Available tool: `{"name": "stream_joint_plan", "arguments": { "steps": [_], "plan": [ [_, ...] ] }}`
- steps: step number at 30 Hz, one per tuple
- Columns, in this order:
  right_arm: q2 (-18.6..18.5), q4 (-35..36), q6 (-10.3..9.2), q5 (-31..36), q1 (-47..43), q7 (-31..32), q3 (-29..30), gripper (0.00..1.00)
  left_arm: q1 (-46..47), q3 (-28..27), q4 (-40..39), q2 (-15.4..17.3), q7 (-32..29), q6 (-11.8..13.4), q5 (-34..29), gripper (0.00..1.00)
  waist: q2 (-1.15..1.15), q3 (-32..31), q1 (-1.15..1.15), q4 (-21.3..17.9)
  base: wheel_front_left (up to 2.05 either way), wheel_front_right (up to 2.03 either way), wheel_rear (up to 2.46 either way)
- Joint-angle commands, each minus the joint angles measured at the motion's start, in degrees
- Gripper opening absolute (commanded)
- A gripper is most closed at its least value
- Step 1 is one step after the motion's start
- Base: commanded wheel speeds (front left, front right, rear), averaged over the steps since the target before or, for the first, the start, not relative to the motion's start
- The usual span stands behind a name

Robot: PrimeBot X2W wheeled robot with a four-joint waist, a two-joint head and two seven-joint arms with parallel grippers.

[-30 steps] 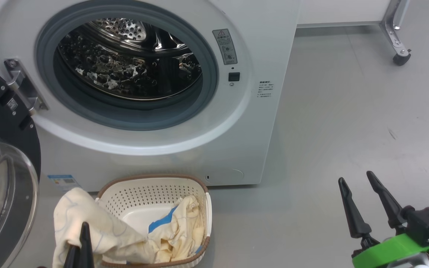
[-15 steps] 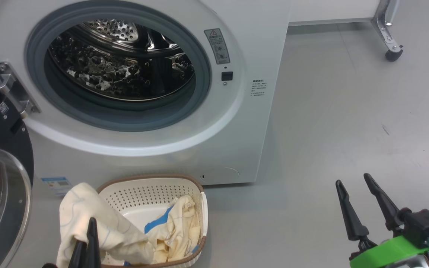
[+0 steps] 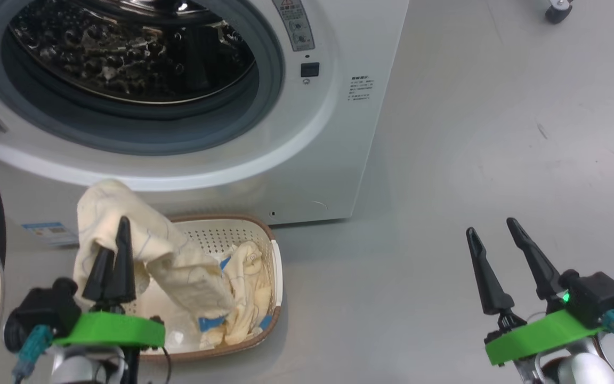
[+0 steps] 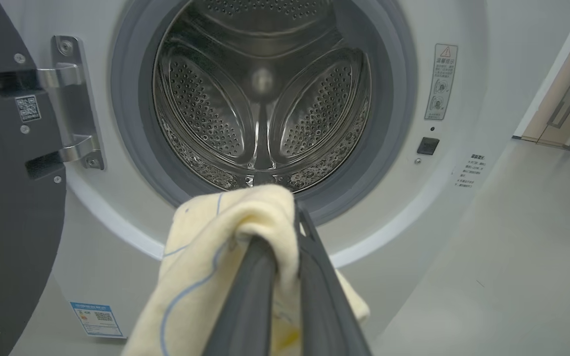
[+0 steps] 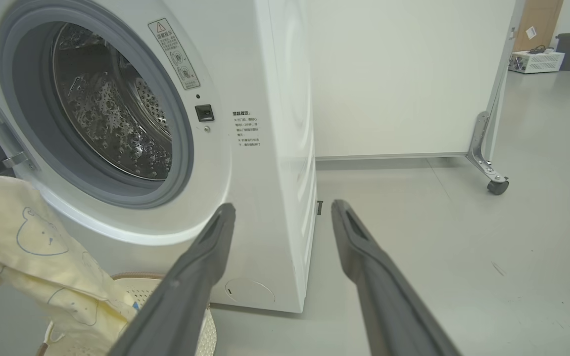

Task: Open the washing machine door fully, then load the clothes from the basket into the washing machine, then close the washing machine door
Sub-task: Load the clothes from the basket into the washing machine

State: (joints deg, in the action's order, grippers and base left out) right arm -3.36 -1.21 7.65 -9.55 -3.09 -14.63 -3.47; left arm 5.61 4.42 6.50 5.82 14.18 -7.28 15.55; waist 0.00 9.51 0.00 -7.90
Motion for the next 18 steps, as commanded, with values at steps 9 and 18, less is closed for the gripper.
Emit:
{"name": "stream_joint_plan", "arguments": {
  "steps": [9,18],
  "plan": [
    [0.31,1.12,-0.16,-1.5,7.28,-0.37,-2.84,1.0,21.2,-3.5,9.52,6.05,-1.18,0.25,-1.01,0.0,0.0,8.32,0.0,-3.28,0.0,0.0,0.0],
    [0.46,0.43,-0.16,-3.94,10.97,-0.37,-5.49,1.0,38.38,-3.15,21.99,10.04,-2.22,1.3,-3.56,0.0,0.0,13.94,0.0,-7.36,0.0,0.0,0.0]
  ]
}}
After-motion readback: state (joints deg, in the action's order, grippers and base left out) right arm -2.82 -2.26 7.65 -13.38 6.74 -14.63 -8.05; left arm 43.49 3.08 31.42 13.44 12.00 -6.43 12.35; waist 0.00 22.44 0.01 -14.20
